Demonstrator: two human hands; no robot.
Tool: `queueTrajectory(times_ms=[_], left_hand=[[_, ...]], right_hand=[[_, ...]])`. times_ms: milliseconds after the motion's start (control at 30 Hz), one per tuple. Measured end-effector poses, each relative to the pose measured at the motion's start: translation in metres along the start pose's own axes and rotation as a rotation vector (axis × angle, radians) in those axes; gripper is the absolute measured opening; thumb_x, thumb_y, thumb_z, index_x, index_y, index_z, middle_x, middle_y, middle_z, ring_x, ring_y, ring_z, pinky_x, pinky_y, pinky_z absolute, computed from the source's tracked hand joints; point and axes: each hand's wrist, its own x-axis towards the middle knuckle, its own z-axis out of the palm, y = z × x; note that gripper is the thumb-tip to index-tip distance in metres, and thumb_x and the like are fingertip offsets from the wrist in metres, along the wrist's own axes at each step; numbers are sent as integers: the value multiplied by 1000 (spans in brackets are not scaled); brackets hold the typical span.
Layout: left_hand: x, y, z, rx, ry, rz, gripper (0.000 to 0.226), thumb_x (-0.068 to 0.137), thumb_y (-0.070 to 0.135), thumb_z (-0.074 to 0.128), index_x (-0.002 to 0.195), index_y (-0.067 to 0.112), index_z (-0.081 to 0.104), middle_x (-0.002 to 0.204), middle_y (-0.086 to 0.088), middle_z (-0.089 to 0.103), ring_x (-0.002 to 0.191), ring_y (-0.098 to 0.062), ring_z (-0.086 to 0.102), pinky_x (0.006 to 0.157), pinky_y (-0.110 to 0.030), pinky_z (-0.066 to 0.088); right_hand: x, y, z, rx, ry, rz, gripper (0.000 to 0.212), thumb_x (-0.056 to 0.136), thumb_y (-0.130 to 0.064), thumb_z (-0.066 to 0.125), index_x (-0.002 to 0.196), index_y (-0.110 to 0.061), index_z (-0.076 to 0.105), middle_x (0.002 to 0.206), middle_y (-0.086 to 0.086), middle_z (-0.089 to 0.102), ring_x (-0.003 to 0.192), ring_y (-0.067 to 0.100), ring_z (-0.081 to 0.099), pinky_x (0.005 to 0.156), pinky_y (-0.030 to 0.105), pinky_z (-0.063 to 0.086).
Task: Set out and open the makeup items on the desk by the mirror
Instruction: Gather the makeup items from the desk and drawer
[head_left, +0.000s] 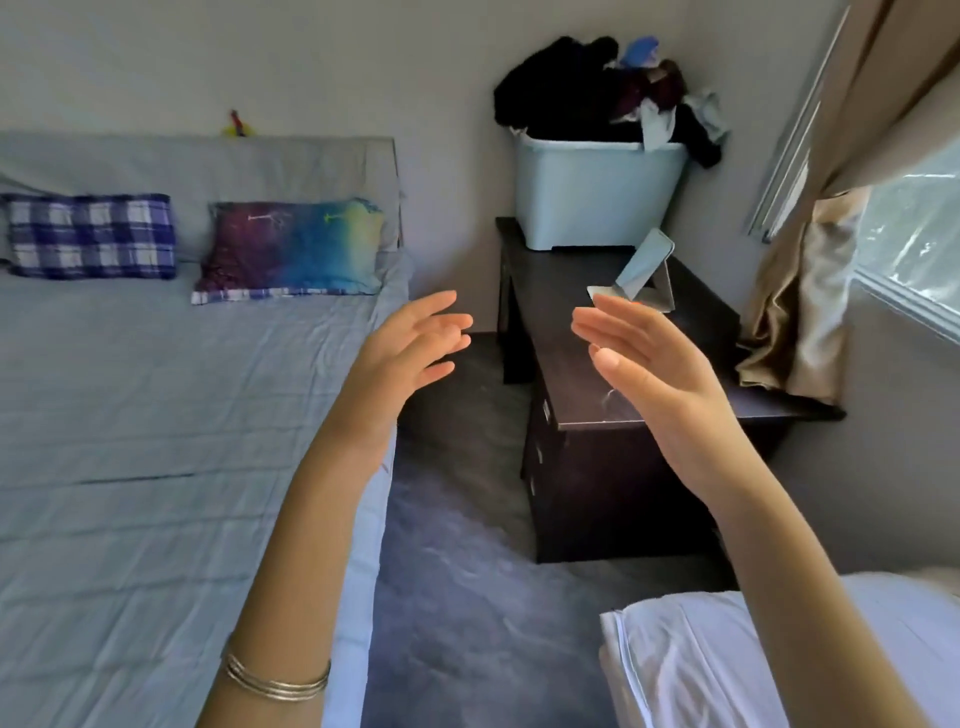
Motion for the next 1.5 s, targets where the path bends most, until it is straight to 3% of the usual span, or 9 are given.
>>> queueTrajectory(times_ms=[400, 533, 667, 867, 1000, 1267, 1400, 1500], left_hand=[[186, -31, -64, 0, 25, -19, 38, 78, 33, 54, 116, 29, 58, 111, 6, 68, 105, -8, 64, 86, -22, 49], [234, -55, -86, 15, 47, -41, 38, 78, 33, 55, 116, 29, 59, 109, 10, 69, 105, -7, 65, 83, -22, 49], [289, -81, -98, 38, 42, -44, 36, 78, 31, 56, 115, 32, 59, 110, 10, 69, 106, -8, 64, 85, -24, 49], [401, -112, -107, 22, 69, -56, 38, 77, 31, 57, 115, 32, 58, 115, 5, 67, 108, -10, 64, 87, -26, 49], [481, -126, -111, 33, 68, -75, 38, 75, 32, 56, 113, 33, 58, 114, 7, 67, 106, -8, 64, 84, -21, 50], [604, -167, -142, 14, 78, -96, 39, 72, 34, 63, 111, 33, 60, 111, 9, 69, 106, -9, 65, 85, -24, 48], [667, -192, -165, 5, 51, -102, 38, 74, 34, 60, 112, 33, 59, 111, 9, 68, 106, -7, 65, 87, -25, 49], [720, -214, -187, 3, 25, -103, 46, 65, 44, 65, 110, 35, 60, 109, 11, 69, 106, -8, 65, 84, -23, 49]], right_hand=[[200, 65, 28, 75, -31, 4, 47, 81, -22, 59, 128, -20, 51, 126, -3, 61, 118, 6, 57, 92, 15, 46], [263, 97, 41, 95, -58, 1, 47, 82, -21, 60, 128, -20, 51, 127, -2, 61, 119, 6, 56, 96, 18, 45], [323, 140, 48, 143, -79, 12, 46, 81, -22, 61, 126, -25, 51, 125, -1, 62, 118, 8, 57, 89, 17, 48], [433, 191, 33, 177, -87, -3, 48, 81, -20, 62, 128, -19, 52, 125, 2, 63, 119, 11, 58, 90, 17, 47], [507, 217, 21, 204, -65, -9, 56, 77, -32, 72, 128, -20, 53, 126, 2, 63, 120, 13, 57, 92, 19, 47], [625, 269, 13, 192, -41, 34, 49, 82, -19, 67, 129, -16, 52, 125, 2, 63, 119, 13, 57, 93, 20, 48], [681, 303, 12, 183, 12, 36, 67, 70, -44, 76, 127, -17, 54, 125, 2, 64, 121, 16, 56, 101, 26, 45], [729, 329, 18, 173, 48, 46, 75, 61, -56, 78, 125, -21, 56, 125, 2, 64, 122, 17, 56, 102, 28, 45]])
